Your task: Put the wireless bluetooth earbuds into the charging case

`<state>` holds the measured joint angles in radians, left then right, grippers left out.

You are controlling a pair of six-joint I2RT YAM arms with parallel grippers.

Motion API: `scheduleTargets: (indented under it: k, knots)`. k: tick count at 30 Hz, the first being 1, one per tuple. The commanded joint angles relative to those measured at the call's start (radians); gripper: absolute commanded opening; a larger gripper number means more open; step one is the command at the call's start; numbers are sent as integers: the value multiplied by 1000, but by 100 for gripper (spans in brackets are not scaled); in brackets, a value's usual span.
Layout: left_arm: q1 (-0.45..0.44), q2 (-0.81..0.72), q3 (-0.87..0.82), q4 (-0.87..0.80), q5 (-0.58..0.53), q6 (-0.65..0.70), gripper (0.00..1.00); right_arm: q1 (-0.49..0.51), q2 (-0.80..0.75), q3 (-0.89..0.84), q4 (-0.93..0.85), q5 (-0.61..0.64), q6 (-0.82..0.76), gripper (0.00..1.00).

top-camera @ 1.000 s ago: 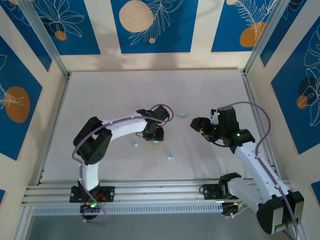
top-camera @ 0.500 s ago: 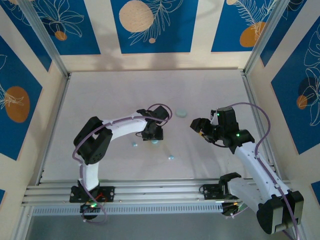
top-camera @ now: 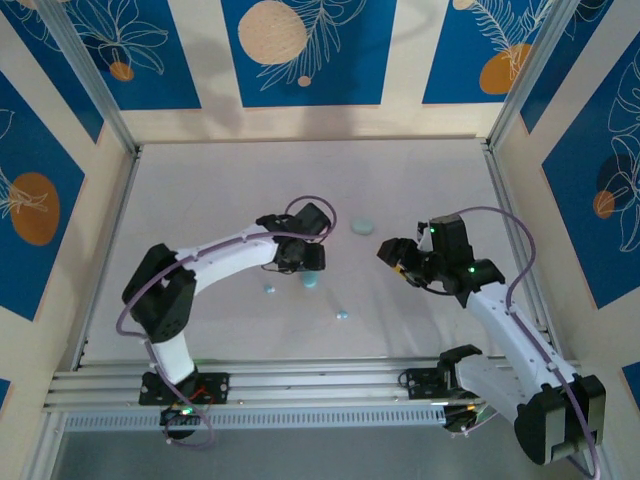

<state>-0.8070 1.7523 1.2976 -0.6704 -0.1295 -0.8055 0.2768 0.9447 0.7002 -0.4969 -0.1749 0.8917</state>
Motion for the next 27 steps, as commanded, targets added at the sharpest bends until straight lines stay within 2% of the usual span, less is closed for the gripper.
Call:
scheduleTargets:
  k: [1,9,16,21,27]
  knots:
    - [13,-9,-16,-2,-21,63,64,20,24,-5,12,-21,6,62]
    - [5,64,-35,22,75,199,69,33,28,-4,12,-7,9,63]
    - [-11,63,-119,123,59,251,72,33,35,-5,15,-4,10,63]
    - [-33,95,-114,141,6,258,69,34,48,-9,26,-11,14,63]
    - [-47,107,-124,173,4,255,67,35,52,-6,27,-8,12,63]
